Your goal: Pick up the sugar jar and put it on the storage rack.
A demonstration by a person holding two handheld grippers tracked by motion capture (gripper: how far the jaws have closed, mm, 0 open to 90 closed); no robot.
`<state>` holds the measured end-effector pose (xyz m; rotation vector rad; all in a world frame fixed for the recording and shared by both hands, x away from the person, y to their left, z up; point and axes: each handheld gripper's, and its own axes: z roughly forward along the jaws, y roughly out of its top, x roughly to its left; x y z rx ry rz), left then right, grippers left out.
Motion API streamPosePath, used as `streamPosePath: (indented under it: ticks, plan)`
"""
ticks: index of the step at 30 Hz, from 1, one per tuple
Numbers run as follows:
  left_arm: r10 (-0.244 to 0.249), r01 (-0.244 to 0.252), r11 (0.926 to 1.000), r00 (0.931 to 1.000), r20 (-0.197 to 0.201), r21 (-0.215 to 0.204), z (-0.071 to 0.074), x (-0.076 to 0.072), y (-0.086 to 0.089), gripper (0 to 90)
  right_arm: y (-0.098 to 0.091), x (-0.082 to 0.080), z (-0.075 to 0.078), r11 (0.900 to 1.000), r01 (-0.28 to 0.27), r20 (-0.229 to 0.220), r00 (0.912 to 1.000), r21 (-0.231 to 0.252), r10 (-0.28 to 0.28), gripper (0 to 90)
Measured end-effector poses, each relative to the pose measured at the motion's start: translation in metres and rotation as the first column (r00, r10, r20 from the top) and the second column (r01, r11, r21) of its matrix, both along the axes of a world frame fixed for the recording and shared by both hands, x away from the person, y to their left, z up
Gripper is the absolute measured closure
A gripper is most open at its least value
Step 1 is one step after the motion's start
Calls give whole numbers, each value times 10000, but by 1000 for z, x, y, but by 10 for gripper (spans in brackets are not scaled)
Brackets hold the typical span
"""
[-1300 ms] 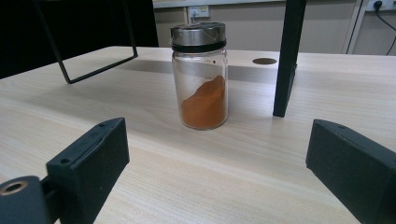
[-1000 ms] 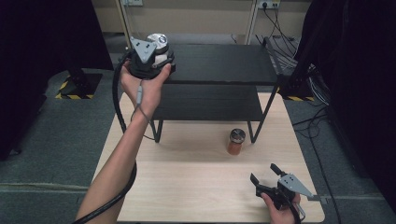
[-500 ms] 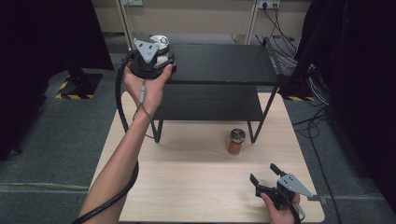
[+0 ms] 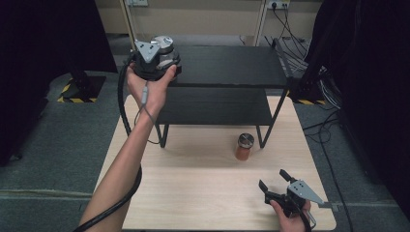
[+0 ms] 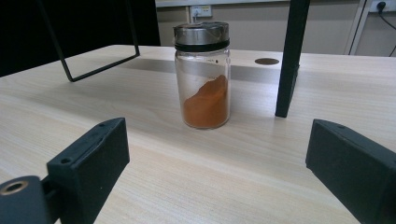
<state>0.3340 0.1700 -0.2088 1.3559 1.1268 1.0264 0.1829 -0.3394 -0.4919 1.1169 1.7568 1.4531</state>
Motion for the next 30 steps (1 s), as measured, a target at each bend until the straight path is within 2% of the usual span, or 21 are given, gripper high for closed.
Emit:
streamPosePath:
  ticks: [3, 7, 15, 23, 30]
  plan:
    - [-78, 78, 9999, 10000, -21, -109, 4, -2, -1, 197, 0, 0, 0, 10000, 13, -3, 10000, 6, -13, 64]
    - [-60, 60, 10000, 10000, 40, 36, 5, -3, -4, 139, 0, 0, 0, 10000, 10, 14, 10000, -1, -10, 63]
    - [-106, 104, 9999, 9994, 342, 49, 2, -11, -1, 117, -1, 0, 0, 10000, -11, -23, 10000, 32, 11, 64]
    - [-219, 224, 9997, 9965, 810, -41, -1, -31, 8, 105, 0, 1, 1, 10000, -2, -34, 10000, -22, 2, 63]
    - [-583, 587, 9983, 9904, 1250, -1, -16, -52, 20, 93, 0, 0, 1, 10000, 12, -33, 10000, -29, -12, 64]
